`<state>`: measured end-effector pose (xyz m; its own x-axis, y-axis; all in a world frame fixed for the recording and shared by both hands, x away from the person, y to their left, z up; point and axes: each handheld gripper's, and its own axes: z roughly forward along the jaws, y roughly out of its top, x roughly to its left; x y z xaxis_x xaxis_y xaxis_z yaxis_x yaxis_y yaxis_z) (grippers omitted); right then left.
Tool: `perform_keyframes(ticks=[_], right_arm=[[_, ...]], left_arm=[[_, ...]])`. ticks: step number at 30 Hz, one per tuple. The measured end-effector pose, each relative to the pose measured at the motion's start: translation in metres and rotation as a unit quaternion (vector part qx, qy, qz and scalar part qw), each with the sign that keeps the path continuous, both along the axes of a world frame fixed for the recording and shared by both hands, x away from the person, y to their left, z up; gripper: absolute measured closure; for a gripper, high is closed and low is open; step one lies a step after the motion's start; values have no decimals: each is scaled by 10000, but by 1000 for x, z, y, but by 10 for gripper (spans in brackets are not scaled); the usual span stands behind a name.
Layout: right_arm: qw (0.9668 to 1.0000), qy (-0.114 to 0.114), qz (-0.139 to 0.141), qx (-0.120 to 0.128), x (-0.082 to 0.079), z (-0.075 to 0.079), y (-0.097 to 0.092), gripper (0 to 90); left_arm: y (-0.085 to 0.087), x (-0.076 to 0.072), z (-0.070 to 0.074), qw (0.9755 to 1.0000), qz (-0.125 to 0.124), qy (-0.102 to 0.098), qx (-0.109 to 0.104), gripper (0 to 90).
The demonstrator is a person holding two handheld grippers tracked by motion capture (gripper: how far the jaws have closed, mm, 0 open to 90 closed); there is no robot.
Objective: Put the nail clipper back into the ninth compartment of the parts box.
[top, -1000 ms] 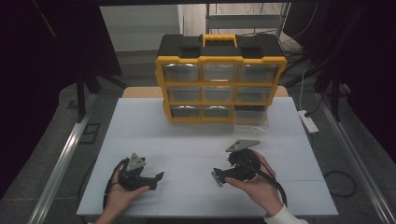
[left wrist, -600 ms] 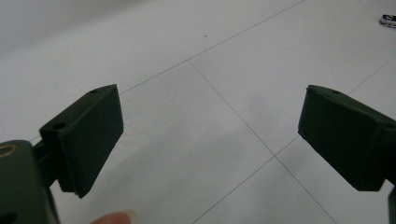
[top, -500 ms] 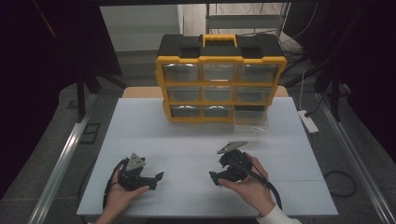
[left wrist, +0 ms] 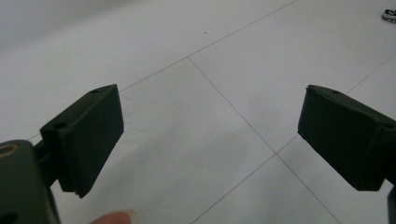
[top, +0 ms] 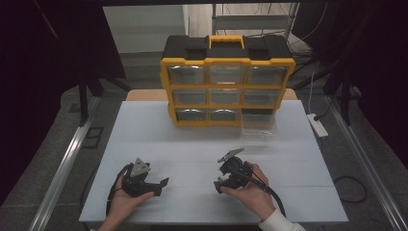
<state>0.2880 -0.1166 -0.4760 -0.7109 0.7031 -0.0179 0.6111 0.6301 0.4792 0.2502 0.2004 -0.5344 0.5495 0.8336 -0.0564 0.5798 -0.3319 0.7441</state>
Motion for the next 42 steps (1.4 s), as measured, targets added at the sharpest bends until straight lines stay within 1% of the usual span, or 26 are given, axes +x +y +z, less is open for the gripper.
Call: perform_keyframes(ticks=[1,3,5,7,9,14,15,20,24,29,36,42], right_arm=[[10000,0,0,0,0,0,0,214],[10000,60,-1,-75,1,-6,1,221],[9999,60,-21,-138,2,-10,1,226],[9999,69,-23,-135,3,-12,1,230],[9997,65,-35,-219,4,-16,1,239],[9994,133,-8,-314,4,-22,2,280],[9993,112,11,-358,4,-23,3,288],[9991,154,9,-403,4,-26,3,312],[9989,101,-12,-458,4,-27,4,338],[9983,190,21,-546,2,-30,6,365],[9983,302,-41,-490,3,-31,5,390],[9981,331,13,-516,3,-30,6,414]], left_arm=[[0,0,0,10000,0,0,0,77],[0,0,0,10000,-11,-2,36,77],[0,1,0,10000,-22,7,49,77],[0,0,0,10000,-30,9,53,77],[0,1,-1,10000,-40,10,53,78],[-1,1,-1,10000,-44,39,54,78],[-1,1,-1,10000,-41,37,53,78],[-1,1,-1,10000,-47,46,60,79],[-1,1,-2,9999,-57,47,75,79],[-1,1,-1,9999,-70,53,79,80],[-1,0,-2,9999,-93,51,80,79],[-1,1,-2,9999,-100,59,91,79]])
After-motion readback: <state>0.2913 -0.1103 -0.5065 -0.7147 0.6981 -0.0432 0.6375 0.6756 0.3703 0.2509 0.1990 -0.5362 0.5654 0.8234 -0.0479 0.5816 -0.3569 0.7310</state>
